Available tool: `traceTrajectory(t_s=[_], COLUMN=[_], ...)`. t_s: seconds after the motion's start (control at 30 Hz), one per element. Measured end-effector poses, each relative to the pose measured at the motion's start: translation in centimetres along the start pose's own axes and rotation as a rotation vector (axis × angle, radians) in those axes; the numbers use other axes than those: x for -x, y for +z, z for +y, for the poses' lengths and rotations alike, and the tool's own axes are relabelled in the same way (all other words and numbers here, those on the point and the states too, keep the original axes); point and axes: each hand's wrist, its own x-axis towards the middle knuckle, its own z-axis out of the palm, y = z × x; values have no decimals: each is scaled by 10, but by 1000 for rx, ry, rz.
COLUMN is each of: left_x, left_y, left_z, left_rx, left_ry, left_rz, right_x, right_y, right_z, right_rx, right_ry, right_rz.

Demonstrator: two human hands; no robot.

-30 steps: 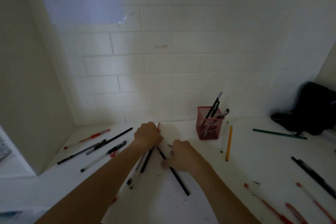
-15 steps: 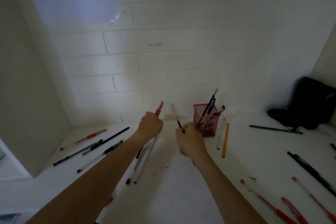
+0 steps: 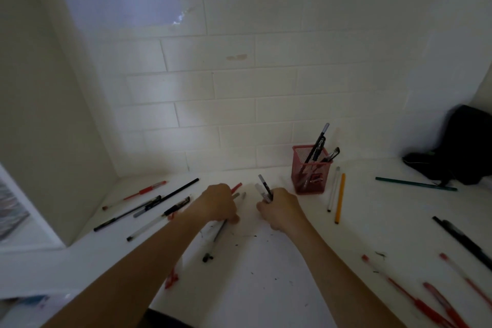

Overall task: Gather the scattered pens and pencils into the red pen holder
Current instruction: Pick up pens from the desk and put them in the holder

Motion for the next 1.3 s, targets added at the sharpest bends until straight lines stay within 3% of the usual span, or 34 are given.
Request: traceTrajectory(t_s=[0.17,0.3,0.37,0.5,0.67,0.8,0.97,1.13,1.3], left_x=[-7,-12,-12,-5,-7,-24,-55,-73,-75], left_y=[1,-6,-19,-53,-73,-73,-57,-26,-23], left_z=[8,18,26,56,106,141,162,162,158], left_rx=[152,205,269,495,721,815,785,519,516], left_ry=[-45,-21,11,152,448,574,575,506,515], left_rz=[51,120,191,368,654,791,740,478,470], right_x=[4,15,19,25,11,5,2,-4,-9], right_y=[-20,-73,-102,-143,-153,-151,-151,-149,-146], right_z=[-7,-31,-41,-38,-15,-8,-2,6,10], right_rx=[-127,-487,-638,-596,-711,-722,-679,-680,-645], right_ry=[73,16,-65,-167,-197,-203,-198,-180,-220], right_rz=[-60,-98,51,518,702,765,806,772,804])
